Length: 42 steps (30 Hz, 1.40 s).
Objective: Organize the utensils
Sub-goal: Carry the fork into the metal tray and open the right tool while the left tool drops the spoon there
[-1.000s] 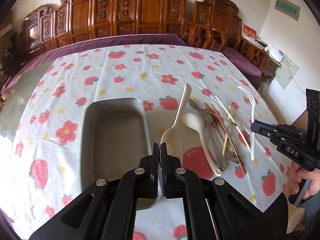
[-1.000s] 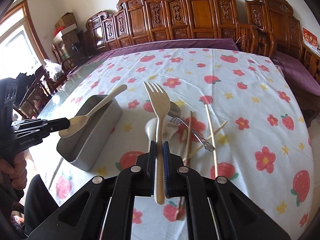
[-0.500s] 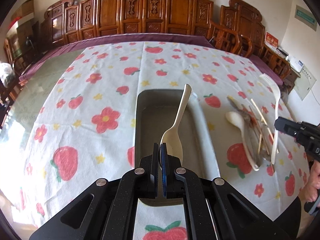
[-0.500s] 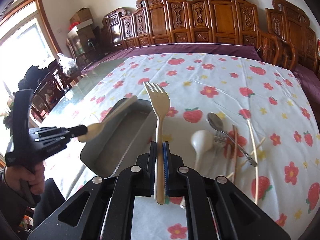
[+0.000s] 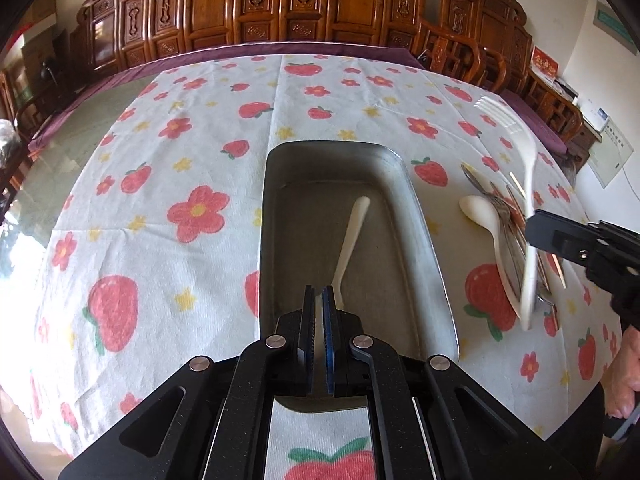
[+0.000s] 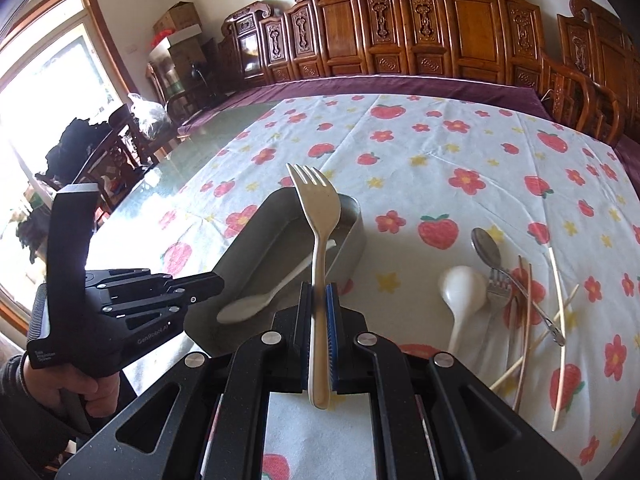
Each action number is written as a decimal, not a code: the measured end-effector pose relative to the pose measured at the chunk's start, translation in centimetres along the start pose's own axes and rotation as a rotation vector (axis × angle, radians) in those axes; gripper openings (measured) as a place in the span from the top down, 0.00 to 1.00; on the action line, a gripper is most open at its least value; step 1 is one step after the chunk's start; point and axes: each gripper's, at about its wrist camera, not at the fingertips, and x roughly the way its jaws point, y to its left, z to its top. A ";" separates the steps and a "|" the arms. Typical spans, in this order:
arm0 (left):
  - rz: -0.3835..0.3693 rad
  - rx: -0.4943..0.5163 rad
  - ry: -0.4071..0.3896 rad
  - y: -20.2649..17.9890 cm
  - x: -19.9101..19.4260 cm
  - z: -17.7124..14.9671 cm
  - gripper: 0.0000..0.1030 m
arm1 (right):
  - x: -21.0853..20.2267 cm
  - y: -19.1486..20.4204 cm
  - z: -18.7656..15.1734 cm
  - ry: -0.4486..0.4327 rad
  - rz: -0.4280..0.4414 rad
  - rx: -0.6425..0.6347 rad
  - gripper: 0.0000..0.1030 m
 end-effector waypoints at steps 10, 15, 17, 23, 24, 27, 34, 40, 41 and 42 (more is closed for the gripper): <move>0.006 -0.031 -0.095 2.9 -5.0 0.4 0.97 | 2.7 2.9 1.7 0.010 0.036 -0.013 0.92; 0.024 -0.035 -0.137 4.2 -7.1 0.4 0.97 | 4.1 4.1 2.4 0.020 0.049 -0.007 0.92; 0.026 -0.039 -0.146 4.6 -7.6 0.4 0.97 | 4.8 4.6 2.5 0.026 0.047 -0.009 0.92; 0.031 -0.039 -0.160 5.3 -8.4 0.2 0.97 | 7.7 5.4 2.1 0.071 0.015 -0.033 0.92; 0.032 -0.039 -0.160 5.4 -8.5 0.1 0.97 | 8.3 5.5 1.8 0.083 0.004 -0.040 0.92; 0.034 -0.041 -0.159 5.6 -8.6 -0.1 0.97 | 9.4 5.5 1.1 0.107 -0.017 -0.054 0.92; 0.039 -0.043 -0.156 5.8 -8.7 -0.3 0.97 | 10.7 5.1 0.2 0.145 -0.036 -0.052 0.91; 0.046 -0.035 -0.154 5.3 -8.7 -0.3 0.97 | 10.2 4.7 0.2 0.139 -0.029 -0.051 0.91; 0.046 -0.033 -0.154 5.1 -8.8 -0.3 0.97 | 10.0 4.7 0.2 0.138 -0.028 -0.051 0.91; 0.046 -0.033 -0.154 5.0 -8.8 -0.2 0.97 | 9.7 4.5 0.2 0.135 -0.024 -0.049 0.91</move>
